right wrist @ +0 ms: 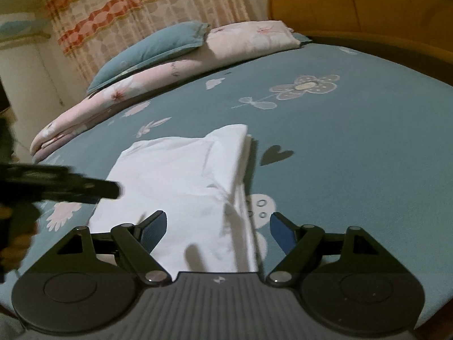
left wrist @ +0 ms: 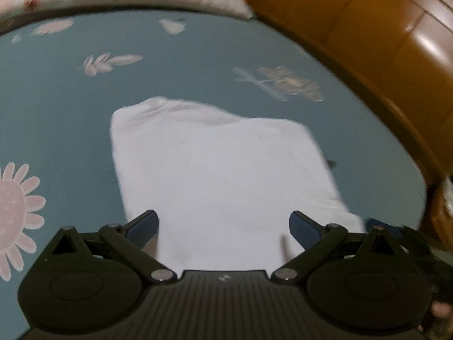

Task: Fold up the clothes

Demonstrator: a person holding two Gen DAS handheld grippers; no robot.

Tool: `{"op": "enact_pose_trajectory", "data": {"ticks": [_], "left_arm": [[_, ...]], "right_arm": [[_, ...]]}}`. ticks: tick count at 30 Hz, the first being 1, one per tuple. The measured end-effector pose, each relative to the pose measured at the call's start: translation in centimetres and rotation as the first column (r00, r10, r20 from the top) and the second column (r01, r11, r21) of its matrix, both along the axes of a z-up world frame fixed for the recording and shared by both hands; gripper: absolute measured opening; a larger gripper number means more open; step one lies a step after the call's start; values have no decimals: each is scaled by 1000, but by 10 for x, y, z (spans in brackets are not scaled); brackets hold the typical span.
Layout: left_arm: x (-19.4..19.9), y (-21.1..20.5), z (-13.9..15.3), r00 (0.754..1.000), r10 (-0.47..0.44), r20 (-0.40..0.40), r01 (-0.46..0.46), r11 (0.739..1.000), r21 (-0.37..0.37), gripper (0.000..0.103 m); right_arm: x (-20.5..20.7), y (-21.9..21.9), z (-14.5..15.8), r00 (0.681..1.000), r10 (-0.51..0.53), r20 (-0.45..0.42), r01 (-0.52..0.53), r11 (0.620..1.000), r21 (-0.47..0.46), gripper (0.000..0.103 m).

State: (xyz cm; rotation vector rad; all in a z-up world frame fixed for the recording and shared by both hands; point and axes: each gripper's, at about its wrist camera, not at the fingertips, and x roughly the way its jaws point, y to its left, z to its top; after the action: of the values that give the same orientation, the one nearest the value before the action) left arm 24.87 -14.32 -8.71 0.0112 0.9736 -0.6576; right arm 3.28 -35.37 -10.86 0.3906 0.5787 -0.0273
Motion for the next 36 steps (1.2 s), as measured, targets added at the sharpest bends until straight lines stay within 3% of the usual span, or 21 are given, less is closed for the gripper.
{"op": "enact_pose_trajectory", "data": {"ticks": [2, 10, 12, 20, 24, 27, 36], "left_arm": [[5, 3, -6, 1000, 11, -28, -11, 1000, -6, 98], [35, -6, 8, 998, 41, 37, -40, 999, -12, 98], [43, -10, -4, 998, 56, 36, -57, 998, 23, 98], [72, -30, 20, 995, 45, 91, -44, 999, -15, 98], [85, -44, -10, 997, 80, 22, -82, 994, 69, 98], [72, -50, -12, 995, 52, 84, -62, 990, 126, 98], [17, -19, 31, 998, 21, 67, -27, 996, 88, 98]], "right_arm": [[1, 4, 1, 1000, 22, -1, -22, 1000, -12, 83], [4, 14, 2, 998, 63, -5, -64, 997, -37, 84], [3, 15, 2, 998, 67, -6, -67, 997, -38, 84], [3, 15, 0, 998, 69, -13, -69, 997, -27, 85], [6, 18, 0, 996, 86, -13, -87, 996, -36, 85], [6, 15, 0, 997, 74, -17, -74, 997, -34, 85], [7, 2, -3, 1000, 12, -23, -13, 1000, -11, 86]]}}
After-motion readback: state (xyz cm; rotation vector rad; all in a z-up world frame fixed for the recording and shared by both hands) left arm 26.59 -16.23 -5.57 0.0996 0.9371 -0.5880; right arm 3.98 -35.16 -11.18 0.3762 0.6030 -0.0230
